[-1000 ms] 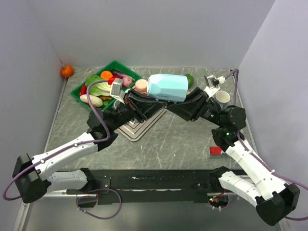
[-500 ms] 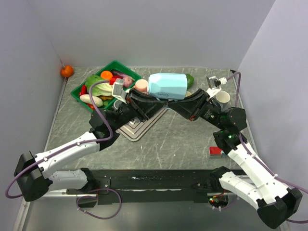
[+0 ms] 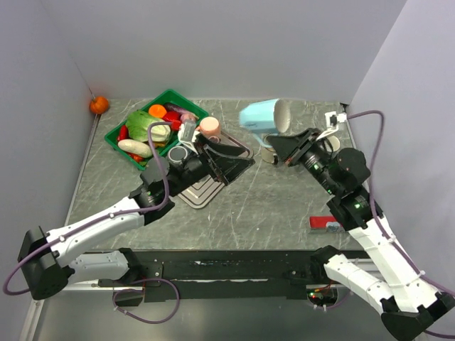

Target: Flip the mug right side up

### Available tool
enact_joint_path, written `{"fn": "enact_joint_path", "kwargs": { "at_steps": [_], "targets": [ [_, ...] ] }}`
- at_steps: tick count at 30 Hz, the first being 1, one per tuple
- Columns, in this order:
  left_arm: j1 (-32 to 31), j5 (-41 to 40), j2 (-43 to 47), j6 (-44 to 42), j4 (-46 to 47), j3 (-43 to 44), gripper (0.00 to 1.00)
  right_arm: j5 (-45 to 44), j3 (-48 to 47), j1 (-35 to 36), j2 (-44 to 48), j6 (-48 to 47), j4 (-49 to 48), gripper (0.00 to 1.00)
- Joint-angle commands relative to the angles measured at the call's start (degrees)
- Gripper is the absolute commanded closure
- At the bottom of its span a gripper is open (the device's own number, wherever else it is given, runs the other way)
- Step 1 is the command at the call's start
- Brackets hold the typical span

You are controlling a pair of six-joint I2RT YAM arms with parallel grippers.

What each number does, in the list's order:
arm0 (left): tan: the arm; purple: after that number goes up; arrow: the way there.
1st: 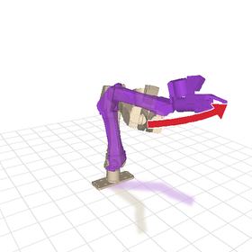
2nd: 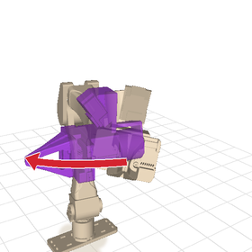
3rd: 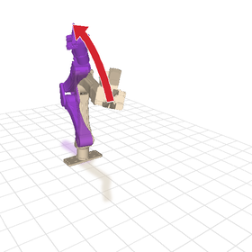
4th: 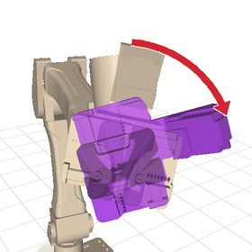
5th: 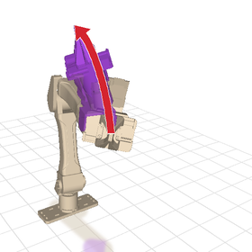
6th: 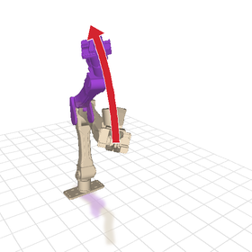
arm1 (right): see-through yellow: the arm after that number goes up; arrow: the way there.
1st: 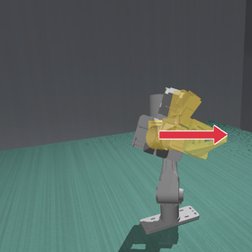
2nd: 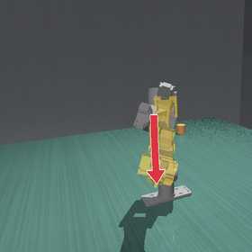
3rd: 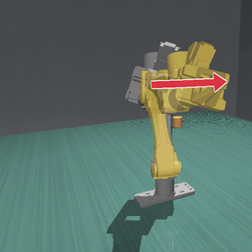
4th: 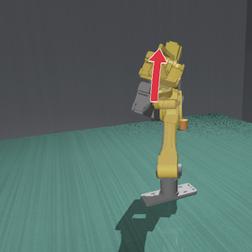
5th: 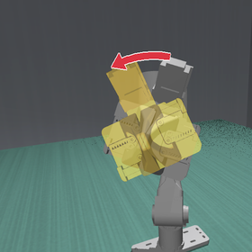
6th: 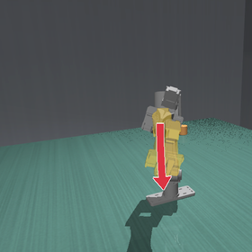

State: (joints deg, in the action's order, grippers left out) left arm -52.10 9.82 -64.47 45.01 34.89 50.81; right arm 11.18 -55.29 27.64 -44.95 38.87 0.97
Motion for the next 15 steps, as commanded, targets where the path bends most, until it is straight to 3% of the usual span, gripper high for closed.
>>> {"fn": "enact_joint_path", "kwargs": {
  "at_steps": [1, 5, 11, 15],
  "targets": [
    [-0.3, -11.4, 4.1, -3.4, -15.2, 2.9, 0.04, -26.7, -10.4, -1.8, -0.7, -15.6, 11.3, 1.0],
    [-0.3, -18.3, 5.5, -5.5, -24.5, 3.9, 0.04, -37.7, -11.4, -5.8, -2.3, -22.3, 13.5, 1.0],
    [-0.3, -22.8, 7.6, -5.6, -30.2, 2.7, 0.04, -37.5, -11.0, -19.0, -6.7, -22.8, 17.1, 1.0],
    [-0.2, -24.0, 8.7, -6.0, -31.4, 1.8, 0.04, -40.9, -8.7, -22.6, -8.8, -24.5, 16.0, 1.0]
  ]
}}
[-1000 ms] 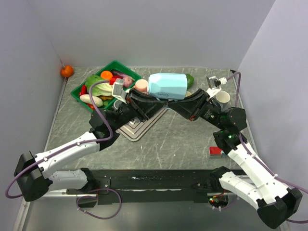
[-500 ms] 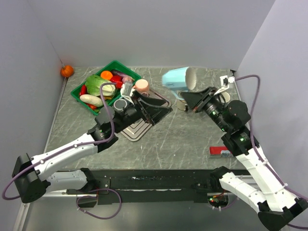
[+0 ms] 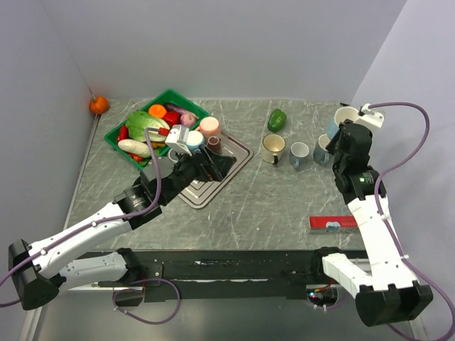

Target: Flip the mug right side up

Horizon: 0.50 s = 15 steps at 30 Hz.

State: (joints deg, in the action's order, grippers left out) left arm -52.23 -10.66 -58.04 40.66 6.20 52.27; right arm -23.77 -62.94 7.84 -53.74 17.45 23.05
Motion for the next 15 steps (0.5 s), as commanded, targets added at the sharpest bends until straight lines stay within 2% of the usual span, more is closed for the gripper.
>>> {"fn": "enact_joint_path", "kwargs": {
  "at_steps": [1, 5, 9, 15],
  "targets": [
    [-0.2, -3.8, 2.5, -1.7, -2.8, -0.1, 0.04, -6.7, -0.7, -3.3, -0.5, -3.4, -6.3, 1.0],
    [-0.2, -4.1, 3.0, -2.0, -3.5, -0.6, 0.04, -9.1, 2.6, -6.2, -2.4, -4.7, -9.5, 1.0],
    [-0.1, -4.3, 3.4, -2.0, -3.8, -1.2, 0.04, -5.6, 6.3, -13.4, -5.8, -1.1, -12.7, 1.0],
    [-0.1, -4.9, 3.5, -1.8, -4.7, -1.9, 0.04, -5.3, 11.4, -17.2, -9.5, -0.5, -18.9, 1.0]
  ]
}}
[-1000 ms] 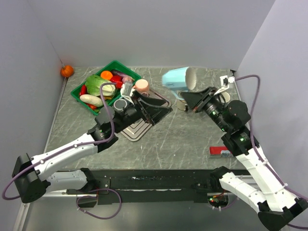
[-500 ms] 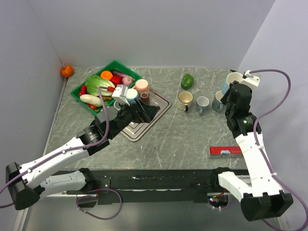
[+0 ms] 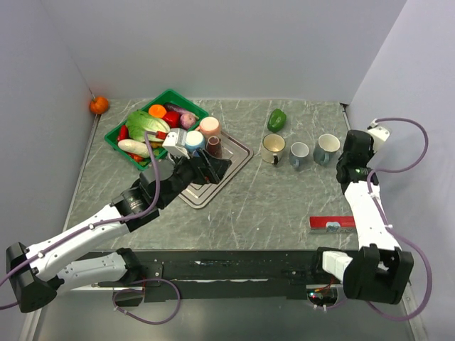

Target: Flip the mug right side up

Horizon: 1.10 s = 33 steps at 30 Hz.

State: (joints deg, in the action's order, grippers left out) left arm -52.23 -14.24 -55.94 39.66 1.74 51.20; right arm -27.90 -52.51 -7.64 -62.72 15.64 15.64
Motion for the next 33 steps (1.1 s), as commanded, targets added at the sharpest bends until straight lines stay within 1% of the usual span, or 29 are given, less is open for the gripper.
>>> {"fn": "enact_joint_path", "kwargs": {
  "at_steps": [1, 8, 12, 22, 23, 24, 26, 27, 32, 33],
  "targets": [
    [-0.1, -1.4, 1.3, -0.8, -0.2, -0.8, 0.04, 0.4, 1.6, -2.8, -0.9, 1.2, -12.4, 1.0],
    [0.0, -0.7, -1.0, -0.8, -0.6, 0.0, 0.04, 5.8, 5.7, -5.8, -6.2, 0.7, -18.2, 1.0],
    [0.2, 0.4, -2.6, -0.1, -1.6, 1.1, 0.04, 6.4, 5.7, -6.5, -9.7, 0.1, -19.8, 1.0],
    [1.2, 1.4, -3.5, 0.5, -1.5, 1.0, 0.04, 10.1, 5.3, -7.7, -14.2, -0.3, -20.2, 1.0],
    [1.2, 1.5, -3.5, 0.7, -1.5, 1.0, 0.04, 10.1, 5.1, -7.7, -15.0, -0.4, -20.0, 0.98],
    [1.2, 1.5, -3.4, 0.9, -1.5, 0.8, 0.04, 10.1, 5.1, -7.7, -15.2, -0.4, -19.9, 0.93],
    [1.3, 1.8, -3.5, 1.2, -1.3, 0.5, 0.04, 10.6, 5.4, -7.7, -15.8, -0.8, -20.2, 0.9],
    [1.3, 1.8, -3.4, 1.3, -1.2, 0.4, 0.04, 10.6, 5.6, -7.7, -15.9, -0.9, -20.4, 0.86],
    [1.6, 1.7, -2.9, 1.6, -1.5, -0.1, 0.04, 9.3, 5.5, -7.7, -17.5, -1.0, -19.6, 0.85],
    [1.7, 1.6, -2.8, 1.6, -1.6, -0.2, 0.04, 8.8, 5.1, -7.7, -18.0, -0.9, -18.2, 0.83]
  ]
}}
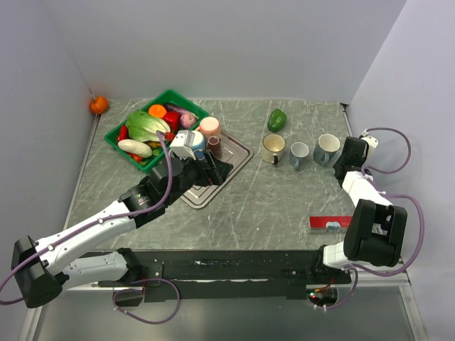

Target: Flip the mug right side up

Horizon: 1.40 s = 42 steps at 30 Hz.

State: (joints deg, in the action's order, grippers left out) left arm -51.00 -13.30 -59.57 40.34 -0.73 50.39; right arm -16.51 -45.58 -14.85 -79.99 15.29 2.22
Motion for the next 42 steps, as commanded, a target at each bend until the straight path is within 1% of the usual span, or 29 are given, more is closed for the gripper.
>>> {"fn": "enact_joint_path", "kwargs": {
  "at_steps": [1, 2, 3, 5, 6, 9, 12, 22, 25, 26, 28, 29, 30, 31, 35, 37, 39, 42],
  "targets": [
    [0.5, 0.6, 1.1, 1.0, 0.9, 0.6, 0.04, -3.1, -2.6, -0.4, -1.0, -0.3, -4.2, 0.82],
    [0.6, 0.6, 1.3, 1.0, 0.9, 0.5, 0.04, -3.8, -2.8, -0.4, -1.4, 0.0, -3.6, 0.79],
    [0.6, 0.2, 1.5, 0.9, 0.9, 0.5, 0.04, -4.4, -3.2, -0.4, -1.5, 0.7, -2.1, 0.71],
    [0.7, -0.3, 2.0, 0.8, 0.7, 0.3, 0.04, -5.6, -4.3, -0.4, -1.5, 2.5, 0.6, 0.51],
    [0.7, -1.2, 2.3, 0.8, -1.0, 0.2, 0.04, -5.8, -4.3, -0.4, -1.2, 2.8, 0.7, 0.38],
    [1.0, -2.5, 2.8, 0.6, -2.2, 0.3, 0.04, -5.6, -3.1, -0.4, 1.1, 4.4, 0.7, 0.24],
    [1.2, -4.6, 3.0, 0.6, -4.3, 0.8, 0.04, -4.3, -3.3, -0.3, 3.1, 5.6, 2.3, 0.21],
    [2.7, -10.7, 2.1, 1.5, -11.3, 2.4, 0.04, -4.4, -6.6, 0.4, 10.9, 9.2, 12.3, 0.12],
    [3.9, -12.7, 0.7, 1.7, -13.9, 3.2, 0.04, -1.4, -8.5, 0.4, 13.2, 9.6, 14.7, 0.11],
    [4.9, -13.2, 0.2, 1.8, -14.6, 3.7, 0.04, 1.9, -9.2, 0.5, 13.6, 9.8, 15.3, 0.11],
    [6.1, -14.1, -1.9, 1.8, -16.8, 4.0, 0.04, 5.9, -10.5, 0.6, 15.3, 9.3, 15.8, 0.11],
    [7.7, -14.1, -2.6, 1.7, -17.5, 4.2, 0.04, 7.8, -10.8, 0.8, 15.8, 9.5, 15.8, 0.11],
    [8.5, -14.0, -3.5, 1.7, -18.3, 4.3, 0.04, 11.7, -11.0, 1.0, 16.3, 9.7, 15.5, 0.11],
    [9.3, -14.0, -5.2, 1.6, -18.5, 4.3, 0.04, 12.9, -11.0, 1.4, 17.2, 10.6, 14.9, 0.11],
    [13.8, -15.0, -9.8, 1.4, -18.8, 4.6, 0.04, 15.9, -9.4, 6.1, 19.2, 13.0, 11.9, 0.11],
    [14.9, -15.9, -12.1, 1.3, -18.9, 4.9, 0.04, 16.0, -9.5, 10.4, 19.5, 13.4, 11.7, 0.11],
    [16.0, -14.4, -13.6, -0.3, -17.2, 5.2, 0.04, 16.2, -10.0, 13.2, 19.9, 13.6, 11.6, 0.11],
    [16.3, -11.3, -16.4, -3.0, -12.6, 4.4, 0.02, 20.6, -9.5, 17.8, 21.2, 14.9, 9.7, 0.13]
  ]
}}
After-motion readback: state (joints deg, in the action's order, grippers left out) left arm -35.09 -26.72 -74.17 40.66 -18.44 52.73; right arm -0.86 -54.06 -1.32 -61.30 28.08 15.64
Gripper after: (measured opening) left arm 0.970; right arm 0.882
